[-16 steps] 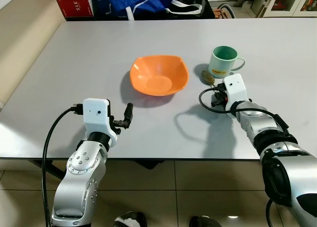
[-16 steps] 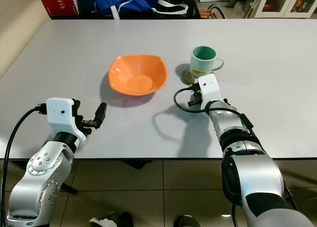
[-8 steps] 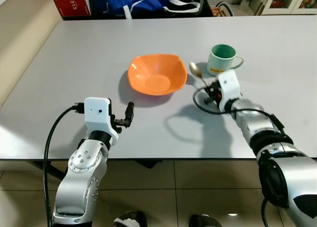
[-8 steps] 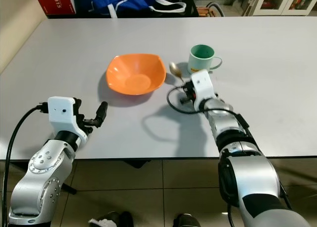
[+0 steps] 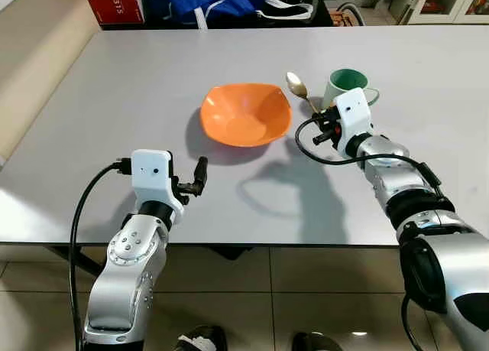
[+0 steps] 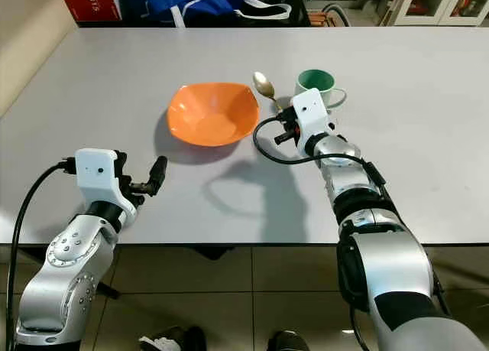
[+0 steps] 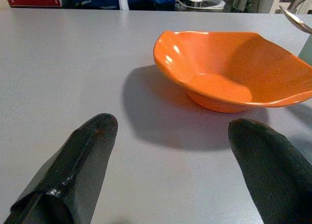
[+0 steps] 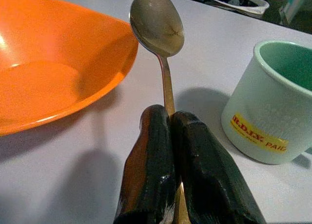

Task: Setting the table

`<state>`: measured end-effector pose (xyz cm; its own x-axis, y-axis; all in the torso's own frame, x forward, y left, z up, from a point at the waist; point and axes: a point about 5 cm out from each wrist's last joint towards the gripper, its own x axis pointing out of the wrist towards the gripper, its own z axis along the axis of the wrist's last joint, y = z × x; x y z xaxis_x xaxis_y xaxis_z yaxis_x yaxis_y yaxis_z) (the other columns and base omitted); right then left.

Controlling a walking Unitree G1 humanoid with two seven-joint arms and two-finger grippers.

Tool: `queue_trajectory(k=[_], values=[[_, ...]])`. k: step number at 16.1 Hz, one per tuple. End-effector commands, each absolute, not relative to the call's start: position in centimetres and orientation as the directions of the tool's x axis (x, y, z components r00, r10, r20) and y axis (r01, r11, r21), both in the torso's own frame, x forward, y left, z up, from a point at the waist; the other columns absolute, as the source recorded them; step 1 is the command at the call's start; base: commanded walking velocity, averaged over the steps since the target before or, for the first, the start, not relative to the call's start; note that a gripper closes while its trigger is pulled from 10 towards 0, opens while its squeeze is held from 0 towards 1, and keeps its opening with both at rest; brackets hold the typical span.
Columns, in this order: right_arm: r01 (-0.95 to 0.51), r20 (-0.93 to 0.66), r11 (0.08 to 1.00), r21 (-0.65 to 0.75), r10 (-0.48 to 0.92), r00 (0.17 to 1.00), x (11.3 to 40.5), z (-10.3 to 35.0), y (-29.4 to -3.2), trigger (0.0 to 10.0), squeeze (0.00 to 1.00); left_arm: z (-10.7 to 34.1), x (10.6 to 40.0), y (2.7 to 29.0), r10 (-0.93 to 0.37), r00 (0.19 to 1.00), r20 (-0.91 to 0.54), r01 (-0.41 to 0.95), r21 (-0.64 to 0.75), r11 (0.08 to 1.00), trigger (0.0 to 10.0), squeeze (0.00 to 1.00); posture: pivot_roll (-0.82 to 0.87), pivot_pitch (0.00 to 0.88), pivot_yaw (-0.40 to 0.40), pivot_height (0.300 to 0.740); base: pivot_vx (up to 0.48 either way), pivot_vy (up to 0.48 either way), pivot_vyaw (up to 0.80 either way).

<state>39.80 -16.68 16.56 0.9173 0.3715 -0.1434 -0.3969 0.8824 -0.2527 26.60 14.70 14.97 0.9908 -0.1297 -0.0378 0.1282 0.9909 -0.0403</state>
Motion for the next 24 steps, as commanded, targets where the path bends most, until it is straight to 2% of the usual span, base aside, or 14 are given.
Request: queue_trajectory(k=[1,5,6,7,11,16,20,21,22,24], values=[[-0.427,-0.099,0.853,-0.301,0.417,0.903,40.3,18.6,-16.0,0.0,0.00,14.8,26.7,14.6,-0.132,0.990,-0.042,0.130,-0.040,0.991,10.0,0.00,-0.09,0.106,0.053,0.740,0.000,0.000,0.00],[-0.522,-0.155,0.769,-0.369,0.503,0.850,40.5,19.8,-15.1,0.0,0.00,14.8,26.8,14.6,-0.133,0.990,-0.039,0.131,-0.043,0.990,10.0,0.00,-0.10,0.102,0.051,0.740,0.000,0.000,0.00],[-0.525,-0.192,0.750,-0.403,0.491,0.850,40.7,19.9,-15.2,2.9,0.00,14.8,26.9,14.5,-0.134,0.990,-0.036,0.133,-0.044,0.990,10.0,0.00,-0.10,0.100,0.048,0.740,0.000,0.000,0.00],[-0.524,-0.200,0.746,-0.411,0.487,0.850,40.7,19.9,-15.2,10.0,0.00,14.8,26.9,14.5,-0.134,0.990,-0.035,0.133,-0.045,0.990,10.0,0.00,-0.10,0.100,0.046,0.740,0.000,0.000,0.00],[-0.538,-0.263,0.675,-0.505,0.473,0.841,40.9,20.0,-15.0,10.0,0.00,14.9,27.1,14.4,-0.131,0.991,-0.029,0.130,-0.048,0.990,10.0,0.00,-0.10,0.096,0.043,0.740,0.000,0.000,0.00],[-0.631,-0.378,0.505,-0.589,0.518,0.767,40.6,19.3,-13.6,10.0,0.00,15.0,27.1,14.4,-0.129,0.991,-0.023,0.128,-0.046,0.991,10.0,0.00,-0.09,0.093,0.040,0.740,0.000,0.000,0.00],[-0.638,-0.379,0.453,-0.623,0.538,0.753,40.7,20.0,-12.7,10.0,0.00,15.0,27.2,14.4,-0.125,0.992,-0.017,0.124,-0.047,0.991,10.0,0.00,-0.10,0.085,0.035,0.740,0.000,0.000,0.00],[-0.637,-0.380,0.442,-0.631,0.539,0.751,40.7,20.0,-12.5,10.0,0.49,15.0,27.2,14.4,-0.123,0.992,-0.016,0.123,-0.049,0.991,10.0,0.00,-0.10,0.084,0.034,0.740,0.000,0.000,0.00],[-0.637,-0.380,0.440,-0.633,0.540,0.751,40.7,20.0,-12.5,10.0,0.75,15.0,27.3,14.4,-0.123,0.992,-0.015,0.122,-0.049,0.991,10.0,0.00,-0.09,0.081,0.031,0.740,0.000,0.000,0.00],[-0.634,-0.379,0.432,-0.642,0.540,0.751,40.7,20.2,-12.3,10.0,1.00,15.0,27.3,14.4,-0.120,0.993,-0.014,0.119,-0.049,0.992,10.0,0.00,-0.09,0.078,0.027,0.740,0.000,0.000,0.00]])
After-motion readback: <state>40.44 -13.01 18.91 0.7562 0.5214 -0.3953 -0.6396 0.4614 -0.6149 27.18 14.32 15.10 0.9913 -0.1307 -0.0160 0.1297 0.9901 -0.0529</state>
